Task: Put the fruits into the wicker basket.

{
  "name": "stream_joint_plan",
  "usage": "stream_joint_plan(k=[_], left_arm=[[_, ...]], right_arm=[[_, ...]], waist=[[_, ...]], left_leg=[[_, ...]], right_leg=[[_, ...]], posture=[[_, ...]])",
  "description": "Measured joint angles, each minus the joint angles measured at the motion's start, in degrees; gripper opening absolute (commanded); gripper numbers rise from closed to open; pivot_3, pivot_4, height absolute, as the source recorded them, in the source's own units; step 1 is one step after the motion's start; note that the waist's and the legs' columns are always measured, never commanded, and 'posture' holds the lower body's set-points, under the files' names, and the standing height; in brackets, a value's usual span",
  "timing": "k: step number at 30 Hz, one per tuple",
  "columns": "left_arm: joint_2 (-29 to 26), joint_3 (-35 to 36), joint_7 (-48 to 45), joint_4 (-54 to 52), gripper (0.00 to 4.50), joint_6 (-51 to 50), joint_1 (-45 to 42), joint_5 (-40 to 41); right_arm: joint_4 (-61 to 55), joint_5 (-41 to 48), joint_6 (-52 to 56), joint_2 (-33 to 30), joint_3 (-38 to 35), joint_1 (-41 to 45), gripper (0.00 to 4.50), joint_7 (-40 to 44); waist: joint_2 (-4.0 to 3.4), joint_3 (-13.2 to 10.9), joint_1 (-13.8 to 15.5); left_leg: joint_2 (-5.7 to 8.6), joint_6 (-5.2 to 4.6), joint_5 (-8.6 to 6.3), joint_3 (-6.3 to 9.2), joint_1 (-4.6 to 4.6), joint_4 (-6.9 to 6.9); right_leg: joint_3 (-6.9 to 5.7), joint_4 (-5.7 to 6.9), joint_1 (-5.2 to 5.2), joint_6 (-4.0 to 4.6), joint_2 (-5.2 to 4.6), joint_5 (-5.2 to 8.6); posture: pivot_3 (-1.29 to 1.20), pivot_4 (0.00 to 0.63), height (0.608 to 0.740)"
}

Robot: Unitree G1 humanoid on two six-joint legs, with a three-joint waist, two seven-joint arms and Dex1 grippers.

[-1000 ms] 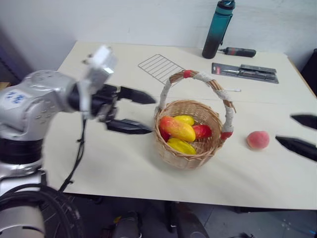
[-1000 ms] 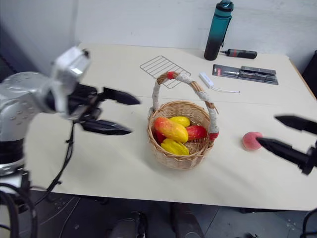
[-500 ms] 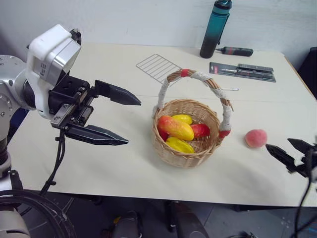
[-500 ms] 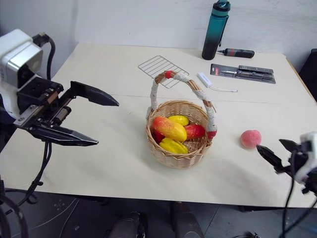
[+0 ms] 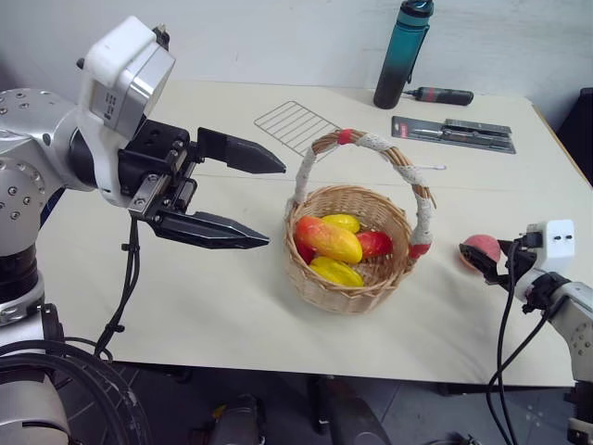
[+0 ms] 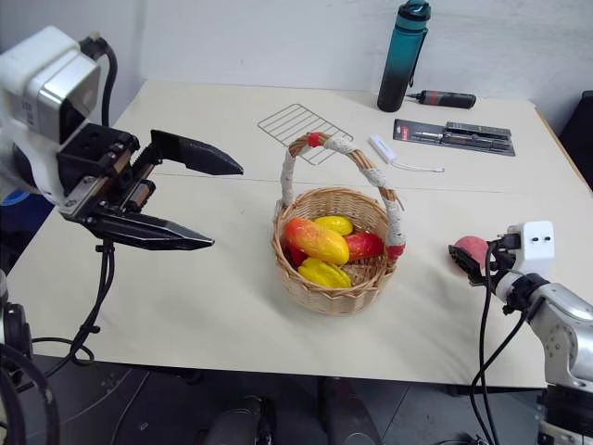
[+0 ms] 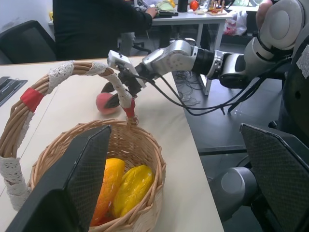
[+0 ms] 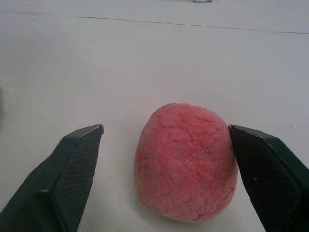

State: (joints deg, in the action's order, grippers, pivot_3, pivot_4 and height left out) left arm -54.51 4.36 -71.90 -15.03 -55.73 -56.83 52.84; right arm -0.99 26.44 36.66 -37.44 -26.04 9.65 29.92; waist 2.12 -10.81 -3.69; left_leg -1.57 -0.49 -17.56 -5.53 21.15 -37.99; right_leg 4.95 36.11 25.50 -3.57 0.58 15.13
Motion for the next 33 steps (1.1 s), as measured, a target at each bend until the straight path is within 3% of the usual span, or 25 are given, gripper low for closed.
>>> stream_joint_plan(k=[7, 13, 23, 33], left_arm=[[-2.2, 0.0, -0.3, -0.2, 4.5, 0.0, 0.7, -0.1], [-2.2, 0.0, 0.1, -0.2, 4.5, 0.0, 0.8, -0.1], [-2.2, 0.0, 0.7, -0.2, 4.5, 0.1, 0.8, -0.2], [-1.9, 0.0, 1.0, -0.1, 4.5, 0.7, 0.8, -0.1]], right_arm=[[-1.7, 1.8, -0.4, 0.0, 0.7, -0.7, 1.11, 3.2], [-1.7, 1.9, -1.7, -0.2, 0.7, -0.8, 0.03, 4.0], [-1.8, 2.2, -1.7, -1.1, 0.7, -1.3, 0.03, 5.4], [-5.9, 7.2, 3.9, -2.8, -2.1, -3.1, 3.11, 6.3]], waist=[[0.03, 0.0, -0.6], [0.07, 0.0, -1.2], [0.07, 0.0, -1.1], [0.04, 0.0, -1.0]], left_leg=[[-0.01, 0.02, 0.01, 0.01, -0.02, -0.01], [-0.02, 0.03, 0.02, 0.01, -0.05, -0.02], [0.0, 0.05, 0.02, 0.02, -0.04, -0.02], [0.0, 0.05, 0.02, 0.02, -0.03, -0.02]], right_leg=[[0.0, 0.07, -0.01, 0.0, 0.0, 0.0], [-0.01, 0.11, -0.02, 0.0, 0.01, 0.0], [-0.01, 0.11, -0.02, 0.0, -0.01, 0.0], [0.0, 0.12, -0.01, -0.01, -0.01, 0.0]], posture=[[0.0, 0.15, 0.74], [0.0, 0.15, 0.74], [0.0, 0.15, 0.74], [0.0, 0.15, 0.74]])
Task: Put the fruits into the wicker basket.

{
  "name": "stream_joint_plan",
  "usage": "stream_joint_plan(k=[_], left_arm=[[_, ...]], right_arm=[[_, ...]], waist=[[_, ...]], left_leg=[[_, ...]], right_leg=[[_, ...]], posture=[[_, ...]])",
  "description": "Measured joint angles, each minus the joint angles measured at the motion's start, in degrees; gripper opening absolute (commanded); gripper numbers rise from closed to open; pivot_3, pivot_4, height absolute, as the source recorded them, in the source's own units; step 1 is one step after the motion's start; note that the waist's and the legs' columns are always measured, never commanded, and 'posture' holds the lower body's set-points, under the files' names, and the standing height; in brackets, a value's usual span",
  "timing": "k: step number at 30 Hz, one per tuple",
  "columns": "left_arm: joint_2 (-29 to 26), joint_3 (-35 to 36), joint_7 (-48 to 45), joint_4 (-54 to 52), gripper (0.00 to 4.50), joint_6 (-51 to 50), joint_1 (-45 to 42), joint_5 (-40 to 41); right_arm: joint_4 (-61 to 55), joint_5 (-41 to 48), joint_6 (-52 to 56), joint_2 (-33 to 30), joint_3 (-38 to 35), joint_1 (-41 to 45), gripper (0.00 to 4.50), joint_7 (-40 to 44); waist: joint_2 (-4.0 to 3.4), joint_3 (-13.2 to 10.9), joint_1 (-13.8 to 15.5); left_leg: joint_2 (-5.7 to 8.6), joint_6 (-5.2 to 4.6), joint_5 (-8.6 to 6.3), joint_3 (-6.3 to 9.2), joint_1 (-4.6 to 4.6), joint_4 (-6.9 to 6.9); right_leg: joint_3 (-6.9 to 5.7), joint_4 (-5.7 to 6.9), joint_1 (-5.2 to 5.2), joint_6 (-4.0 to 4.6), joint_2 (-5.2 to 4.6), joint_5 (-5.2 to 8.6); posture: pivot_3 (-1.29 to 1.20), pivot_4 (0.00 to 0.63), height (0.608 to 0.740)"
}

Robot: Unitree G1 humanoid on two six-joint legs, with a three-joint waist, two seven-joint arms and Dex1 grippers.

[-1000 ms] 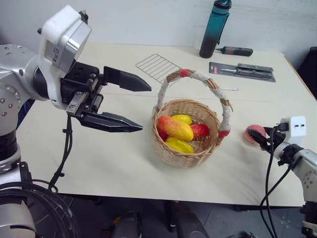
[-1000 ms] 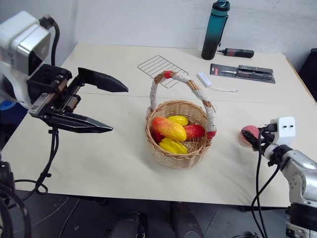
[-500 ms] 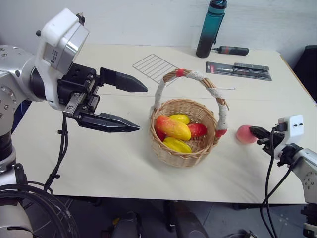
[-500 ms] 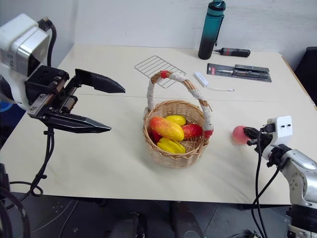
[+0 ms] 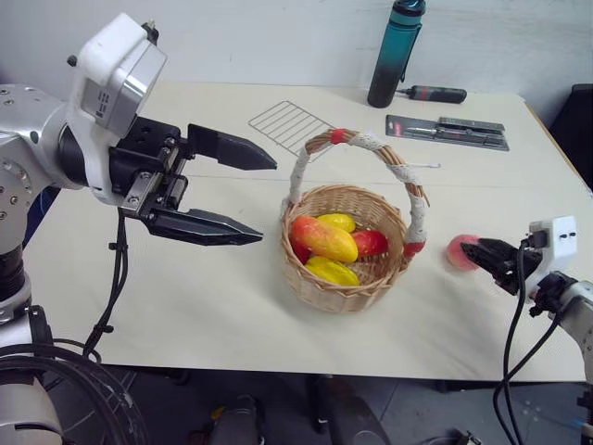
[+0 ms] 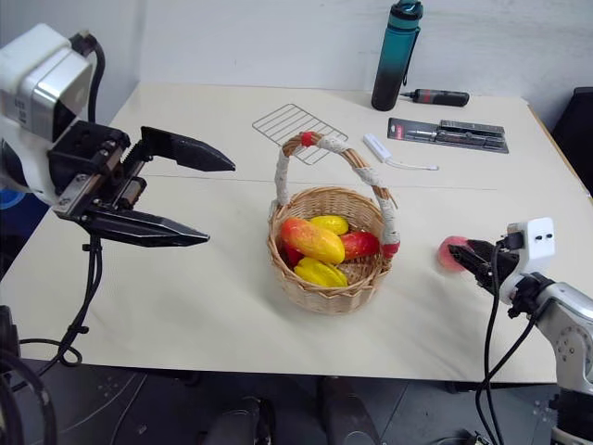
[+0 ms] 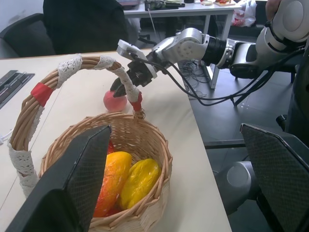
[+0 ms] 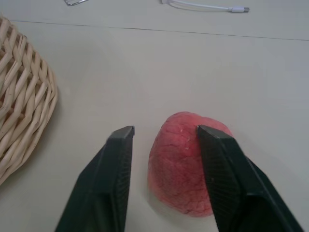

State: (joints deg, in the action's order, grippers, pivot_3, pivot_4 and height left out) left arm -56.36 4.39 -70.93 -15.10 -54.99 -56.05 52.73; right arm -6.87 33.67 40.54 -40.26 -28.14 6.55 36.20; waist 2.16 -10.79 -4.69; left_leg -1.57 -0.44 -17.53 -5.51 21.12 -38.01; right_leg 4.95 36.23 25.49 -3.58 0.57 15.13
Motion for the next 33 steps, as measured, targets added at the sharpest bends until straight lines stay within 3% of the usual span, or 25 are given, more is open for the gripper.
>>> stream_joint_plan(k=[4, 10, 19, 22, 26, 30, 33], left_arm=[[0.0, 0.0, 0.1, 0.0, 4.5, 0.1, 0.0, 0.1], [0.0, 0.1, 0.2, 0.0, 4.5, 0.2, 0.0, 0.2], [0.0, 0.1, 0.3, 0.0, 4.5, 0.5, 0.0, 0.2], [-0.1, 0.1, 0.3, -0.1, 4.5, 0.5, 0.0, 0.2], [-0.5, 0.1, 0.2, -0.1, 4.5, 0.5, 0.0, 0.2], [-0.8, 0.1, 0.2, -0.1, 4.5, 0.4, 0.0, 0.2], [-1.0, 0.1, 0.1, -0.1, 4.5, 0.5, 0.2, 0.1]], right_arm=[[0.4, -0.4, -0.5, -0.1, -1.4, 0.5, 4.43, -1.5], [4.4, -2.3, -2.1, -0.2, -1.0, 2.8, 4.43, -2.6], [7.9, -4.3, -1.7, 2.0, 6.6, 3.4, 4.43, -2.8], [10.0, -5.7, -2.5, 3.0, 8.1, 4.1, 3.87, -3.7], [10.4, -5.4, -3.0, 3.0, 7.7, 4.3, 2.63, -3.2], [6.8, -1.3, -2.5, 2.4, 6.9, 4.1, 2.47, 1.3], [3.4, 4.7, 1.8, -0.6, 7.1, 9.0, 2.47, 6.6]], waist=[[-0.01, 0.0, 0.0], [-0.02, 0.0, 0.0], [-0.04, 0.0, 0.0], [-0.05, 0.0, -0.1], [-0.05, 0.0, -0.1], [-0.08, -0.1, -0.1], [-0.15, -0.1, -0.4]], left_leg=[[0.01, 0.0, 0.0, -0.01, 0.01, 0.0], [0.01, 0.0, 0.0, 0.0, 0.01, 0.01], [0.01, 0.0, 0.0, -0.01, 0.01, 0.0], [0.02, 0.0, 0.0, -0.01, 0.02, 0.0], [0.01, 0.0, 0.0, -0.01, 0.01, 0.01], [0.01, 0.0, 0.0, -0.02, 0.01, 0.01], [0.01, 0.0, 0.0, -0.08, -0.03, -0.03]], right_leg=[[0.0, 0.0, 0.0, 0.0, 0.0, 0.0], [0.0, 0.0, 0.01, 0.0, 0.0, 0.0], [0.01, 0.01, 0.02, 0.0, 0.0, 0.0], [0.02, 0.01, 0.02, 0.0, -0.01, 0.0], [0.01, 0.02, 0.03, 0.0, 0.0, 0.0], [0.02, 0.05, 0.03, -0.01, 0.0, 0.0], [0.05, 0.13, 0.03, -0.02, 0.0, -0.01]], posture=[[0.0, 0.15, 0.74], [0.0, 0.15, 0.74], [0.0, 0.15, 0.74], [0.0, 0.15, 0.74], [0.0, 0.15, 0.74], [0.0, 0.15, 0.74], [0.0, 0.15, 0.74]])
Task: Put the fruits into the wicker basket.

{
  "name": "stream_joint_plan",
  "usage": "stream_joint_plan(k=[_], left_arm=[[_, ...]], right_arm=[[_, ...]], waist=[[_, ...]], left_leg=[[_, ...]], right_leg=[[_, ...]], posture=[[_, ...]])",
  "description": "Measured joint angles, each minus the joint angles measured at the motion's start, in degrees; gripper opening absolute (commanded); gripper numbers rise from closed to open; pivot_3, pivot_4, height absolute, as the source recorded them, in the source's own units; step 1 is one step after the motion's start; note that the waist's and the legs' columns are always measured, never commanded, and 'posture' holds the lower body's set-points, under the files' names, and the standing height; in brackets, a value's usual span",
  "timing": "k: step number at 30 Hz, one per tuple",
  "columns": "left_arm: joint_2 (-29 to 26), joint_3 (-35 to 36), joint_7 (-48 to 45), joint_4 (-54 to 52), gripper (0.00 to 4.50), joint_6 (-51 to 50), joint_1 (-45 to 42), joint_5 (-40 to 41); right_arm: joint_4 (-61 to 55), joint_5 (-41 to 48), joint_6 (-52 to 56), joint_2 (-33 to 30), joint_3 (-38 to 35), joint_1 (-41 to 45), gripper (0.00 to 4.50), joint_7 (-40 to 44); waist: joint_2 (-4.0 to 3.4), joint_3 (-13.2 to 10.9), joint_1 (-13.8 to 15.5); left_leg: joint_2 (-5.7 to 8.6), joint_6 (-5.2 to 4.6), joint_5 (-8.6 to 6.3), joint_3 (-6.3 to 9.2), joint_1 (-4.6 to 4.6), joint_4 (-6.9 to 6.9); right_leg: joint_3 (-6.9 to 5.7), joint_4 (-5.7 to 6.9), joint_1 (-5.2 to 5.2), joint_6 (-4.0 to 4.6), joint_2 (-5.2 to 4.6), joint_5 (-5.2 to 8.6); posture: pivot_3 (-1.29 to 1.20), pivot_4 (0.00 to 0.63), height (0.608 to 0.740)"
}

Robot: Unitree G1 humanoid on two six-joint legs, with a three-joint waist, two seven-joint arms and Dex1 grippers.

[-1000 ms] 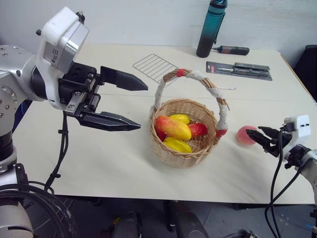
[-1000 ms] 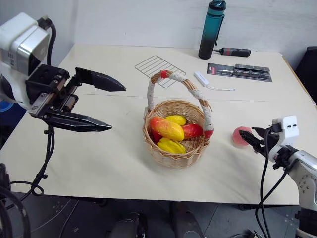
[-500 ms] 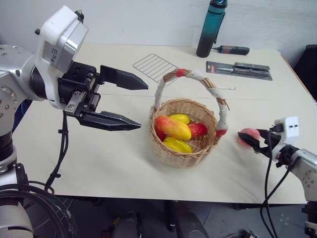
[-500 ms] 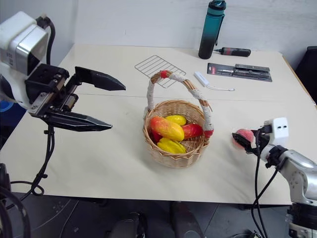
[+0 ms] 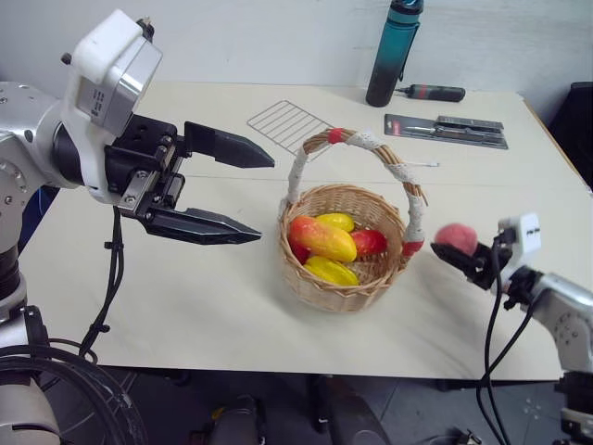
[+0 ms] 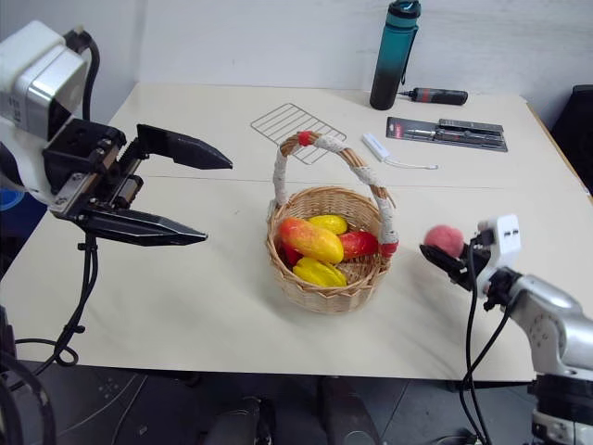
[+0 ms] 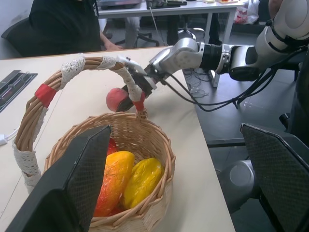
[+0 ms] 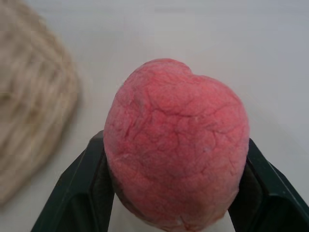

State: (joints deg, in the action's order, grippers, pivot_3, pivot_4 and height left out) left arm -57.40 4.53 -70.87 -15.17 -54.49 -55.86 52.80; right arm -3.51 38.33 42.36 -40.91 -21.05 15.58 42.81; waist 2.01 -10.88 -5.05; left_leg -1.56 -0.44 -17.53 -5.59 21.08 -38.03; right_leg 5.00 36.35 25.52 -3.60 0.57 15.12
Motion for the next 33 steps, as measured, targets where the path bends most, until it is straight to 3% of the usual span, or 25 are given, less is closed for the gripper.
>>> stream_joint_plan(k=[4, 10, 16, 19, 23, 28, 33], left_arm=[[-0.2, 0.0, -0.5, 0.3, 4.5, 0.4, 0.0, -0.5], [0.6, -0.2, 0.3, 0.3, 4.5, 1.0, -0.3, -1.4], [0.8, 0.9, 3.2, -1.2, 4.5, 0.2, 0.0, -0.6], [0.6, 2.7, 4.6, -2.3, 4.5, -0.6, 0.0, 0.8], [0.3, 3.6, 5.0, -2.4, 4.5, -1.3, 1.6, 1.4], [0.4, 3.1, 3.9, -1.8, 4.5, -0.6, 1.6, 1.0], [2.1, -0.1, 0.7, 0.7, 4.5, 1.9, -0.3, -1.0]], right_arm=[[-0.6, 2.4, 2.7, -4.8, 4.4, 11.7, 2.47, 7.7], [12.5, -5.0, 0.6, -5.1, 24.2, 34.0, 2.47, 24.6], [24.6, -12.3, -5.0, -2.7, 32.1, 42.7, 4.46, 34.8], [28.1, -14.8, -7.5, -2.6, 31.8, 43.8, 4.46, 35.0], [26.3, -14.3, -6.9, -5.9, 28.5, 42.0, 4.46, 36.0], [15.2, -9.9, -1.9, -15.7, 16.3, 30.9, 4.46, 35.2], [-8.3, -1.1, 8.6, -16.3, -3.2, 2.8, 4.46, 30.1]], waist=[[0.02, 0.0, 0.2], [0.0, 0.0, 0.2], [0.0, 0.0, 0.6], [-0.01, 0.0, 0.7], [-0.03, -0.1, 1.0], [-0.03, -0.1, 2.1], [0.0, 0.0, 2.8]], left_leg=[[-0.02, 0.04, 0.01, 0.11, -0.05, -0.01], [-0.01, -0.01, -0.02, 0.07, 0.13, -0.01], [-0.01, -0.13, -0.18, 0.05, 0.44, -0.08], [-0.01, 0.09, -0.08, 0.01, 0.92, -0.21], [-0.02, 0.22, -0.01, 0.04, 1.14, -0.25], [0.0, 0.19, -0.04, 0.04, 1.1, -0.29], [0.01, 0.22, -0.01, 0.14, 0.99, -0.36]], right_leg=[[-0.1, 0.09, 0.0, 0.05, 0.04, 0.03], [-0.08, 0.15, 0.22, 0.09, 0.03, 0.04], [-0.17, 0.15, 0.41, 0.01, -0.12, 0.11], [-0.18, 0.44, 0.92, 0.0, -0.2, 0.1], [-0.23, 0.54, 1.16, 0.0, -0.16, 0.1], [-0.26, 0.23, 1.07, 0.04, -0.16, 0.13], [-0.19, 0.47, 0.97, 0.01, -0.04, 0.14]], posture=[[0.0, 0.15, 0.74], [0.0, 0.15, 0.74], [0.0, 0.15, 0.74], [0.0, 0.15, 0.74], [0.0, 0.15, 0.74], [0.0, 0.15, 0.74], [0.0, 0.15, 0.74]])
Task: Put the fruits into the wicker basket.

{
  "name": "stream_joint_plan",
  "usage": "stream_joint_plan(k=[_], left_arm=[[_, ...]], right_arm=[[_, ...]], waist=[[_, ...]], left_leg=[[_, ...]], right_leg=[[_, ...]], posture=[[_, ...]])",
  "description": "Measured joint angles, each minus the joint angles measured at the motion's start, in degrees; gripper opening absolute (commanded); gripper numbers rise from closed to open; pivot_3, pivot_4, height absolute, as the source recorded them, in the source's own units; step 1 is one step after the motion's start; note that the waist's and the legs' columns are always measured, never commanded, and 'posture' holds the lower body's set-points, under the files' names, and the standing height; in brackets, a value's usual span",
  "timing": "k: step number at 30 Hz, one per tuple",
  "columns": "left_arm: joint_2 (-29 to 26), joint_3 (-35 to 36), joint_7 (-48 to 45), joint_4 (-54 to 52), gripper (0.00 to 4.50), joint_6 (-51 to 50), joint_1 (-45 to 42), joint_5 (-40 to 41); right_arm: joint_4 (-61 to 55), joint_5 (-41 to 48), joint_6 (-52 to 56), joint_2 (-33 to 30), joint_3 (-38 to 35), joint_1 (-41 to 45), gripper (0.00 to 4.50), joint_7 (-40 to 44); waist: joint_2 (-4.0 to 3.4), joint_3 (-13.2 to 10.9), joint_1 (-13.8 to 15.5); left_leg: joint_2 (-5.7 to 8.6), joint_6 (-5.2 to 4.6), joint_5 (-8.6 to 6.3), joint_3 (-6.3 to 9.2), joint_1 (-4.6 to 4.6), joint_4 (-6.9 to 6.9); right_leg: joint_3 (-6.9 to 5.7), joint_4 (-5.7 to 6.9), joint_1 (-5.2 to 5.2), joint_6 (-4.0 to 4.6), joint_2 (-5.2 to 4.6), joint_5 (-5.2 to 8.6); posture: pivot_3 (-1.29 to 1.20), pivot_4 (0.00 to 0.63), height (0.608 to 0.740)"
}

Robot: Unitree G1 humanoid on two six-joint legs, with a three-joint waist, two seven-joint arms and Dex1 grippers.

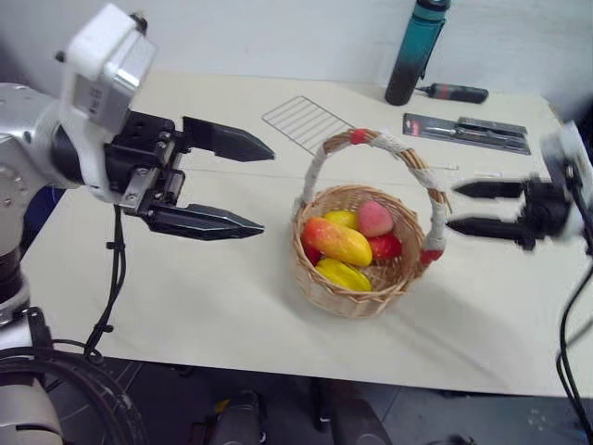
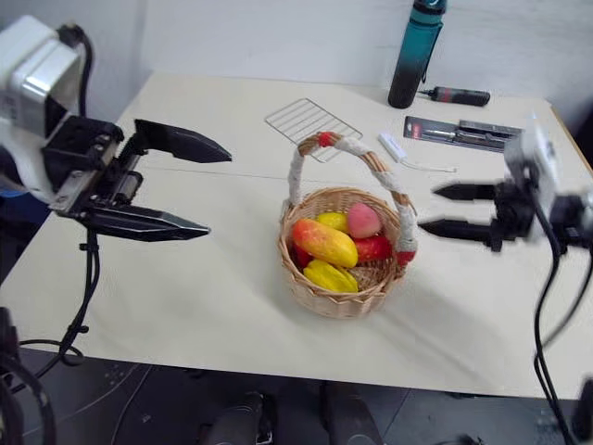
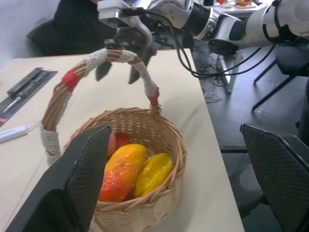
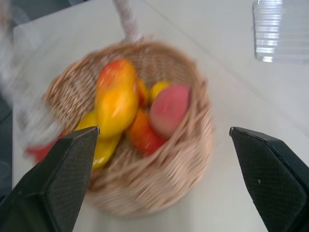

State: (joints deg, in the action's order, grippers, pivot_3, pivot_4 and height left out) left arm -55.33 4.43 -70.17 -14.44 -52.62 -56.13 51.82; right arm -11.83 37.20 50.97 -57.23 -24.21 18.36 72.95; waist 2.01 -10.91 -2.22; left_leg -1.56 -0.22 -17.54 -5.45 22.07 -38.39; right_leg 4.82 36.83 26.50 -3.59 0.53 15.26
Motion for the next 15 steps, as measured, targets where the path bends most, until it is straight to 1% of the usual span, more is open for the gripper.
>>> stream_joint_plan(k=[2, 4, 6, 7, 9, 11, 13, 15], left_arm=[[1.2, -1.3, -0.9, 1.1, 4.5, 0.9, -0.4, -0.6], [1.8, -2.3, -1.6, 1.8, 4.5, 1.5, -0.8, -1.1], [2.4, -2.8, -2.2, 1.9, 4.5, 2.1, -1.1, -1.8], [2.6, -2.9, -2.5, 2.0, 4.5, 2.4, -1.3, -2.1], [2.9, -3.3, -3.0, 2.4, 4.5, 2.8, -1.8, -2.6], [3.1, -3.3, -3.3, 3.3, 4.5, 3.0, -2.5, -2.8], [3.3, -3.4, -3.5, 3.7, 4.5, 3.1, -2.5, -2.9], [3.4, -3.4, -3.7, 3.9, 4.5, 3.1, -2.5, -3.2]], right_arm=[[-8.7, 3.7, 3.1, 3.4, -3.8, -6.3, 4.46, -3.7], [-14.7, 7.2, 5.1, 6.2, -6.2, -8.1, 4.46, -8.3], [-18.4, 10.2, 6.3, 8.5, -7.8, -8.0, 4.46, -13.3], [-19.5, 11.2, 6.7, 9.6, -7.7, -7.8, 4.46, -15.8], [-21.0, 12.7, 6.9, 13.0, -6.9, -7.0, 4.46, -20.9], [-21.6, 13.8, 6.9, 15.5, -4.7, -5.4, 4.46, -26.0], [-21.6, 14.0, 6.9, 16.5, -3.0, -4.6, 4.46, -28.9], [-21.6, 14.0, 6.6, 17.5, -0.4, -3.9, 4.09, -31.4]], waist=[[0.01, 0.0, -0.7], [0.03, 0.0, -1.4], [0.08, 0.0, -1.9], [0.16, -0.1, -2.0], [0.26, -0.1, -2.4], [0.24, -0.1, -2.7], [0.24, -0.1, -2.6], [0.24, -0.1, -2.5]], left_leg=[[0.0, 0.04, 0.02, -0.1, -0.07, -0.23], [-0.01, -0.04, -0.03, -0.15, -0.15, -0.55], [0.01, -0.09, 0.07, -0.12, -0.27, -0.57], [0.02, -0.08, 0.11, -0.09, -0.41, -0.57], [-0.01, -0.07, 0.11, -0.01, -0.98, -0.46], [-0.01, -0.09, 0.12, -0.01, -1.04, -0.27], [0.0, -0.1, 0.13, -0.01, -1.03, -0.03], [0.01, -0.1, 0.11, 0.0, -0.99, 0.18]], right_leg=[[0.14, 0.29, -0.02, -0.01, 0.03, 0.0], [0.21, 0.57, -0.05, -0.02, 0.03, 0.0], [0.21, 0.56, -0.17, 0.01, 0.03, -0.01], [0.19, 0.54, -0.31, 0.05, 0.04, -0.03], [0.14, 0.37, -0.9, 0.12, 0.09, 0.03], [0.15, 0.23, -0.98, 0.16, 0.08, 0.0], [0.14, 0.13, -0.94, 0.16, 0.06, 0.01], [0.13, 0.08, -0.85, 0.15, 0.05, 0.04]], posture=[[0.0, 0.15, 0.74], [0.0, 0.15, 0.74], [0.0, 0.15, 0.74], [0.0, 0.15, 0.74], [0.0, 0.15, 0.74], [0.0, 0.15, 0.74], [0.0, 0.15, 0.74], [0.0, 0.15, 0.74]])
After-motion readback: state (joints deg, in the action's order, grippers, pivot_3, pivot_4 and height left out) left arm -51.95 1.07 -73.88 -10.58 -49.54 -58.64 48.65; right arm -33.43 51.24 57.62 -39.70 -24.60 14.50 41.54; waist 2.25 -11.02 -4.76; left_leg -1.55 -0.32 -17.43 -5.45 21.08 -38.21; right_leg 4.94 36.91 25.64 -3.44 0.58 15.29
